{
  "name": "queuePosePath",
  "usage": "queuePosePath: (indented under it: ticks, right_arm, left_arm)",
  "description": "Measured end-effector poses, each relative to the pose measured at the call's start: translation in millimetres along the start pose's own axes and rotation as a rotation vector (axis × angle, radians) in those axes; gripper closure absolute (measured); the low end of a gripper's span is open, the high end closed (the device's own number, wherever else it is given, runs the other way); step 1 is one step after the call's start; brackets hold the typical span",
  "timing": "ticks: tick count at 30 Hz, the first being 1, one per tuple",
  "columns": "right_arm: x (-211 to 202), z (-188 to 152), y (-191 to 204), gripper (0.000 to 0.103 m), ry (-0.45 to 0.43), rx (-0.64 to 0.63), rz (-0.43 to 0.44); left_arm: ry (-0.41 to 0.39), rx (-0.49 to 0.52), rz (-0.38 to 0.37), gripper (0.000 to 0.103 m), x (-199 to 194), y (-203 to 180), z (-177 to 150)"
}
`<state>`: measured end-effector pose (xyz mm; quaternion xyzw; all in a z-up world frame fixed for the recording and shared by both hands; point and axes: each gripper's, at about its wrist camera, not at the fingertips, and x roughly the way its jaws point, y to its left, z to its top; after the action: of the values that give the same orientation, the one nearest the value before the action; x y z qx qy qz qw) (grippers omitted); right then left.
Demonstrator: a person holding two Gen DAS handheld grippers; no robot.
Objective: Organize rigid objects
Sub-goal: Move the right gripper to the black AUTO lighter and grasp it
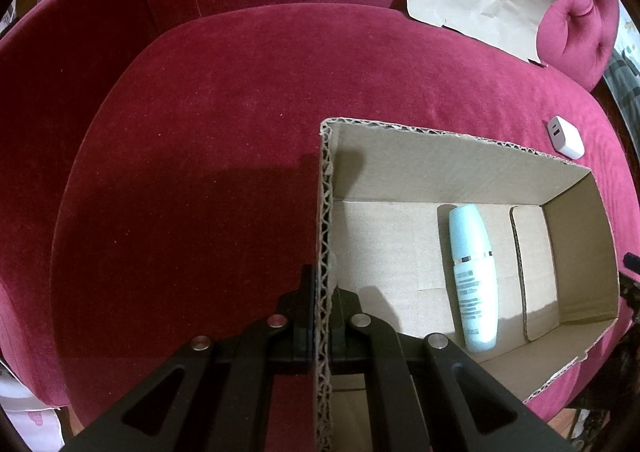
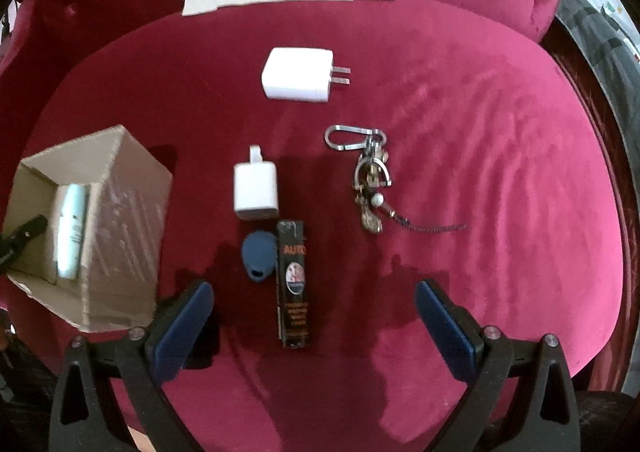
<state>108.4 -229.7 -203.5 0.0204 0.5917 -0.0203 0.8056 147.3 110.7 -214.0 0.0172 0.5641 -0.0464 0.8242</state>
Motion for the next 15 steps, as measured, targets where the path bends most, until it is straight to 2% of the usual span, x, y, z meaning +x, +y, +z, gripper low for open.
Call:
queuePosePath:
  ticks: [15]
  right_arm:
    - [42,-8,-3,0.0,0.064,0.012,-0.026]
  left_arm:
    - [-0.002,-0.001,-0.001,0.1,0,1,-1]
